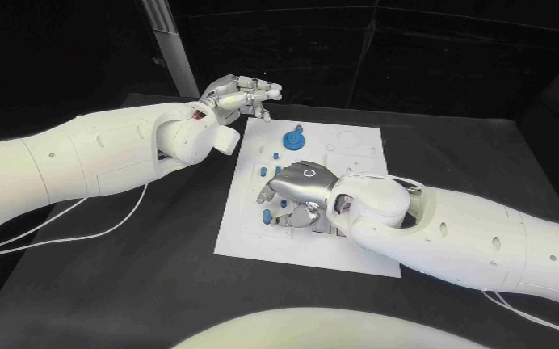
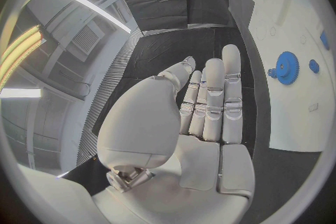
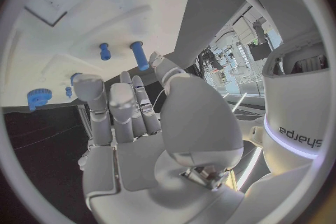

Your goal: Assemble the parts on the task board

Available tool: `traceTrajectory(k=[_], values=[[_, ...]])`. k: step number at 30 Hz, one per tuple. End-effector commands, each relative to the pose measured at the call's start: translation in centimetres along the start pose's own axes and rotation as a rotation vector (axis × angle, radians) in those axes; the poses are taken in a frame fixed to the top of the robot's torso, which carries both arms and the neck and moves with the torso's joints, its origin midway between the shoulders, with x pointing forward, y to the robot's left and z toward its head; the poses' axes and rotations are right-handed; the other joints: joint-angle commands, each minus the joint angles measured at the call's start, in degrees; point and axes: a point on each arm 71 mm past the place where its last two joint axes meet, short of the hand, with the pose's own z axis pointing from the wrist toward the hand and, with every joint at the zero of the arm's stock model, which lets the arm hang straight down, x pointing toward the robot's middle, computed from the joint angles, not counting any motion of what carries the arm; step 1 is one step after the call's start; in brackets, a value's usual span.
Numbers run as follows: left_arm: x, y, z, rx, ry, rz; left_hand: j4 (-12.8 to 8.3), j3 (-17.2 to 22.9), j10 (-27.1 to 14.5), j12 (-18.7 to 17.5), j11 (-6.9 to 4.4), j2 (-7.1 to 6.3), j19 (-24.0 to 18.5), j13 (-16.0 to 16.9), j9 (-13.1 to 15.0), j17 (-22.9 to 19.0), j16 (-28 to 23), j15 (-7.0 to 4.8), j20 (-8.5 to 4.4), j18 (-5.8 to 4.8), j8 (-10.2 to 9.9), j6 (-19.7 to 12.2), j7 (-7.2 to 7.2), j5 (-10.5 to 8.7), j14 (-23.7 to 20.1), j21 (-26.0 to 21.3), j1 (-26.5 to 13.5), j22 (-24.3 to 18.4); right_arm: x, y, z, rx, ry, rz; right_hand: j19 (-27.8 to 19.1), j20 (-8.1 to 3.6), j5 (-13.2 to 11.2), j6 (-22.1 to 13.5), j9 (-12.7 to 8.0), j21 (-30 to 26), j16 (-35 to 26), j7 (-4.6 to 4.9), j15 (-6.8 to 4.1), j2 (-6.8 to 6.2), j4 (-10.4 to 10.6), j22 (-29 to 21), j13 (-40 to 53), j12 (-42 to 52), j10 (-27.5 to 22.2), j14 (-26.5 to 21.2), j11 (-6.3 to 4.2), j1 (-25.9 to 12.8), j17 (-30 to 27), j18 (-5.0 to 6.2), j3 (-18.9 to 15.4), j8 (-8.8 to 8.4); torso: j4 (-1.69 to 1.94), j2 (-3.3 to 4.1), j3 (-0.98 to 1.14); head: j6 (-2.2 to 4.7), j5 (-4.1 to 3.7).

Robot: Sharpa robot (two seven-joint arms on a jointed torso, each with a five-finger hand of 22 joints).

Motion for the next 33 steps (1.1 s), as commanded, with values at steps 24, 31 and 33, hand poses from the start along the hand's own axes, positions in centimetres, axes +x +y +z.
traceTrajectory(k=[24, 31, 33], values=[[-0.1, -0.1, -0.4, -0.001, 0.013, -0.009, 0.0, 0.3, -0.3, 0.3, 0.18, -0.06, -0.3, -0.1, -0.1, -0.1, -0.3, 0.12, 0.06, 0.74, 0.3, 0.2, 0.0, -0.1, -0.4, -0.4, -0.2, -0.1, -1.4, -9.3, -16.4, 0.693, -0.02, 0.365, 10.3, -4.26, 11.6, 5.9, 4.5, 12.0, 11.7, -4.18, -4.18, 4.89, 14.1, 20.5, 54.6, 57.9, 22.2, 3.4, -5.53, -3.3, 17.3, -3.06, -19.0, 11.81, -1.69, -0.8, -0.48, 1.4, -4.7], [-0.2, -0.1, -0.5, 0.0, 0.012, -0.009, 0.0, 0.3, -0.3, 0.3, 0.18, -0.06, -0.3, -0.1, -0.1, -0.1, -0.3, 0.12, 0.06, 0.74, 0.3, 0.2, 0.0, -0.1, -0.4, -0.4, -0.2, -0.1, -0.1, -9.7, -17.4, 0.799, 0.068, 0.357, 10.6, -4.06, 11.2, 4.5, 5.6, 12.4, 12.9, -4.2, -4.1, 5.42, 14.7, 21.3, 60.7, 62.6, 22.7, 3.6, -5.39, -6.0, 19.5, -3.22, -22.8, 14.1, -1.5, -0.75, -0.49, 1.42, -5.03], [-0.2, -0.1, -0.5, 0.0, 0.011, -0.009, 0.0, 0.3, -0.3, 0.3, 0.18, -0.06, -0.3, -0.1, -0.1, -0.1, -0.3, 0.12, 0.06, 0.74, 0.3, 0.2, 0.0, -0.1, -0.4, -0.4, -0.2, -0.1, 0.1, -9.7, -17.4, 0.81, 0.08, 0.357, 10.8, -4.04, 10.9, 4.3, 5.8, 12.6, 13.2, -4.18, -4.07, 5.43, 14.7, 21.7, 61.7, 63.3, 22.8, 3.7, -5.44, -7.1, 20.2, -3.29, -23.7, 14.53, -1.52, -0.72, -0.4, 1.35, -4.98]])
